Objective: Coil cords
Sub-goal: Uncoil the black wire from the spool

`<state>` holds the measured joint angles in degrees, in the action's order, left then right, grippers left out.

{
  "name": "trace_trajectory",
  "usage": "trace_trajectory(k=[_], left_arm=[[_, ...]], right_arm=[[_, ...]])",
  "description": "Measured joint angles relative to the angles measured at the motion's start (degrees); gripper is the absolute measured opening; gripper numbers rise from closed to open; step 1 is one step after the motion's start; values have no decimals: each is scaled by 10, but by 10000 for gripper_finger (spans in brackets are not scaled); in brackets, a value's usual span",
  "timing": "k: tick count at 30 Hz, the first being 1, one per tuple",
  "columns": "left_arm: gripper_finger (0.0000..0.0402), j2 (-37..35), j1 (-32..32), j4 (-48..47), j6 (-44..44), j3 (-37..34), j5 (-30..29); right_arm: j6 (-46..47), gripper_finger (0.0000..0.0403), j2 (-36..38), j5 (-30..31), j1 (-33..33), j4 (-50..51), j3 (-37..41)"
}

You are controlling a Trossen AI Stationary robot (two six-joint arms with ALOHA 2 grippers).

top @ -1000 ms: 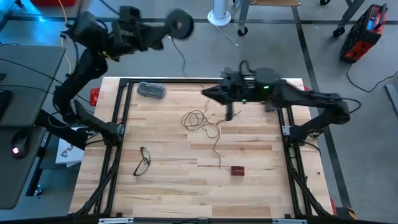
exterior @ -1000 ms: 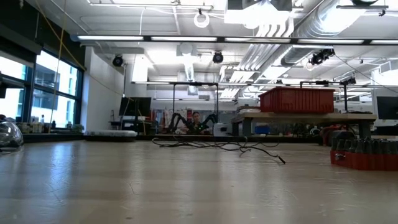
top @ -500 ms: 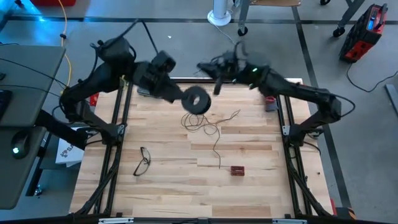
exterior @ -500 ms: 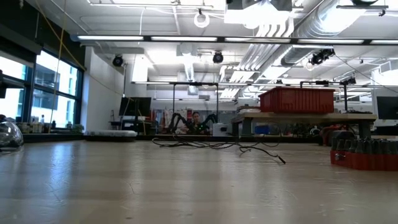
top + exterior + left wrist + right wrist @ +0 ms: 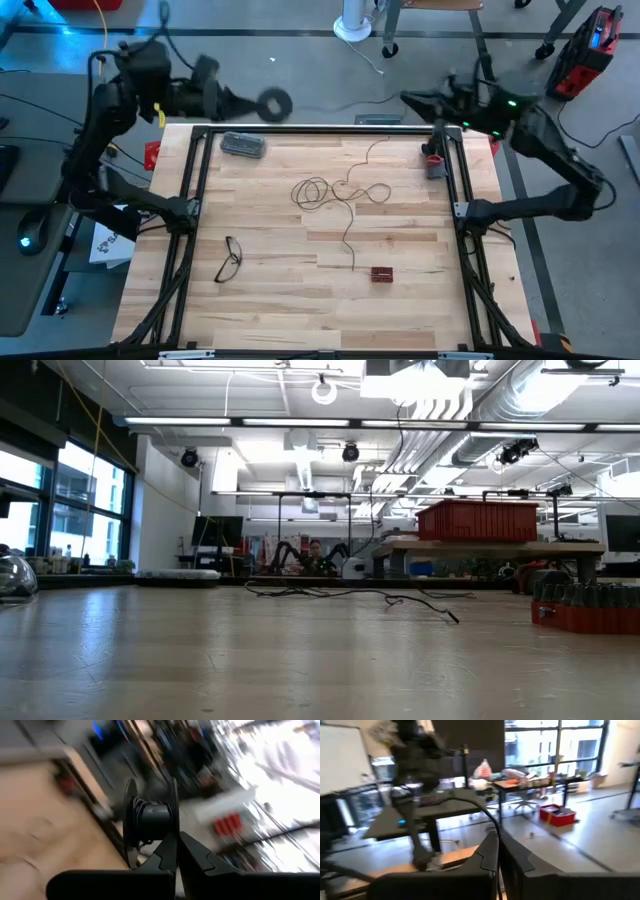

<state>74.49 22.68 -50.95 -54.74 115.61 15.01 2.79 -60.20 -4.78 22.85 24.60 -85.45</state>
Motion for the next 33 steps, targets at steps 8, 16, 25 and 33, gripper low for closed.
trace_trajectory(k=[8, 16, 25, 33], left_arm=[[0, 33, 83, 257, -30, 0, -19], [0, 119, 40, 561, -206, 0, 88], [0, 134, -86, 524, -251, -1, 166], [0, 101, -178, 294, -190, -1, 164]], right_arm=[[31, 0, 1, 7, -94, 8, 0], [7, 0, -143, 7, -156, -112, 0], [-22, 0, -254, 9, -115, -206, 0], [-46, 0, -207, 13, -21, -202, 0]])
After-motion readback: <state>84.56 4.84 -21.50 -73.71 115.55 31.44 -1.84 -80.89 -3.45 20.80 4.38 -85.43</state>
